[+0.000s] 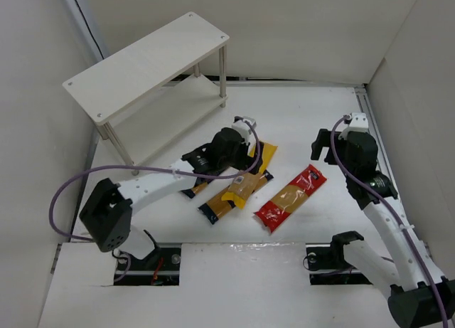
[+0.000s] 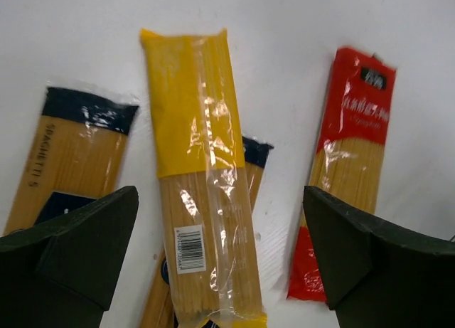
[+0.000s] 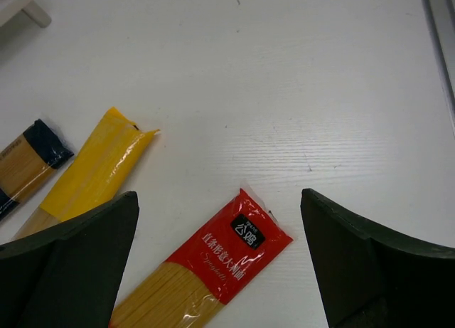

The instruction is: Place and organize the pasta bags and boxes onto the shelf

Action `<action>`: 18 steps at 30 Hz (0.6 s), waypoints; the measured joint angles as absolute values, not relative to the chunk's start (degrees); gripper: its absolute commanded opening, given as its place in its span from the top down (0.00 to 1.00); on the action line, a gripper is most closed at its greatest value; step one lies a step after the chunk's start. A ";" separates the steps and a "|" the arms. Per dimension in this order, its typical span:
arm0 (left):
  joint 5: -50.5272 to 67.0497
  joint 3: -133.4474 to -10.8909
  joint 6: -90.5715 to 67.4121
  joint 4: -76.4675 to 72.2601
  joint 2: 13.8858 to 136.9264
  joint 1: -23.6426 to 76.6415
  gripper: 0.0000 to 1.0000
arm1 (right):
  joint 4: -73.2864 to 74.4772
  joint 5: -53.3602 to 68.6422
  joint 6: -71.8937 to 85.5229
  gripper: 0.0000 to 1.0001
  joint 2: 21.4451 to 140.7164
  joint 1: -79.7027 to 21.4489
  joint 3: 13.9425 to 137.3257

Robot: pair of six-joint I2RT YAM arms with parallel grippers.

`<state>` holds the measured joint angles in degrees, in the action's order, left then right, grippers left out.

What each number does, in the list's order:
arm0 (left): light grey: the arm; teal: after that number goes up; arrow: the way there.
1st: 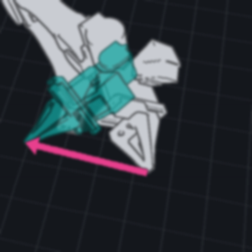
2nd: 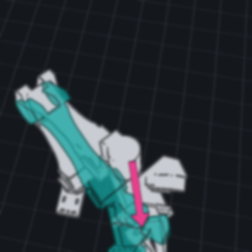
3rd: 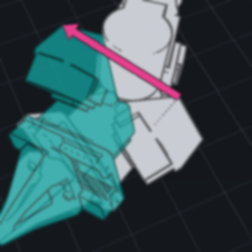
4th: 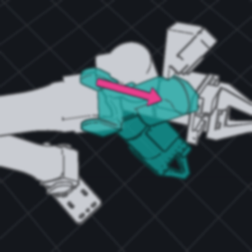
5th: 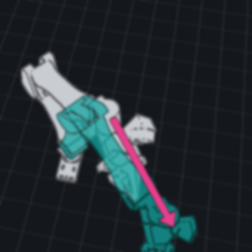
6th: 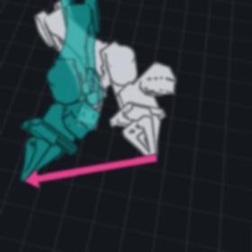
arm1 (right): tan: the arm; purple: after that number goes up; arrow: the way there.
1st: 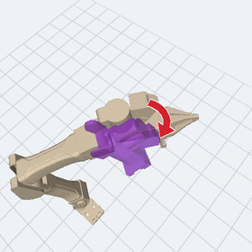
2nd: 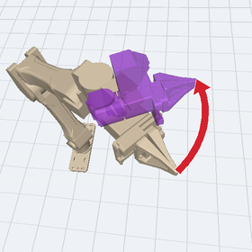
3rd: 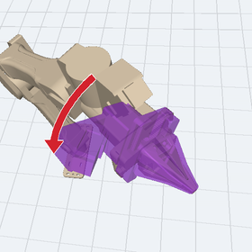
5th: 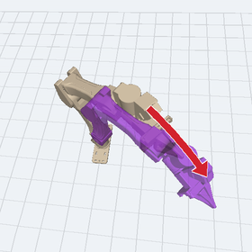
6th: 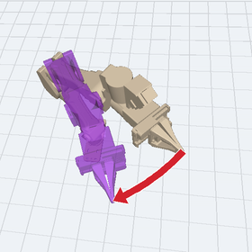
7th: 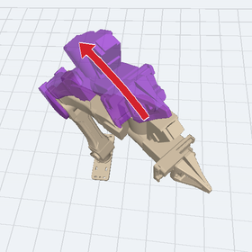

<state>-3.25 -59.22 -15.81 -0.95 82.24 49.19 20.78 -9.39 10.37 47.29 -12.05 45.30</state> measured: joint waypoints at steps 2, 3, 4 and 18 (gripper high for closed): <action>-0.95 -60.18 -14.48 -0.16 86.78 49.45 0.00 | 21.50 -10.04 10.61 0.00 45.89 -12.05 45.30; -0.19 -60.80 -13.96 0.47 89.17 49.50 0.00 | 21.98 -10.33 10.79 0.00 45.32 -12.03 45.30; 0.43 -61.34 -13.58 1.06 91.48 49.52 0.00 | 22.31 -10.59 10.79 0.00 44.84 -12.05 45.30; 1.48 -71.05 -11.16 9.78 109.10 50.39 0.19 | 23.59 -11.62 11.00 0.00 42.06 -12.05 43.88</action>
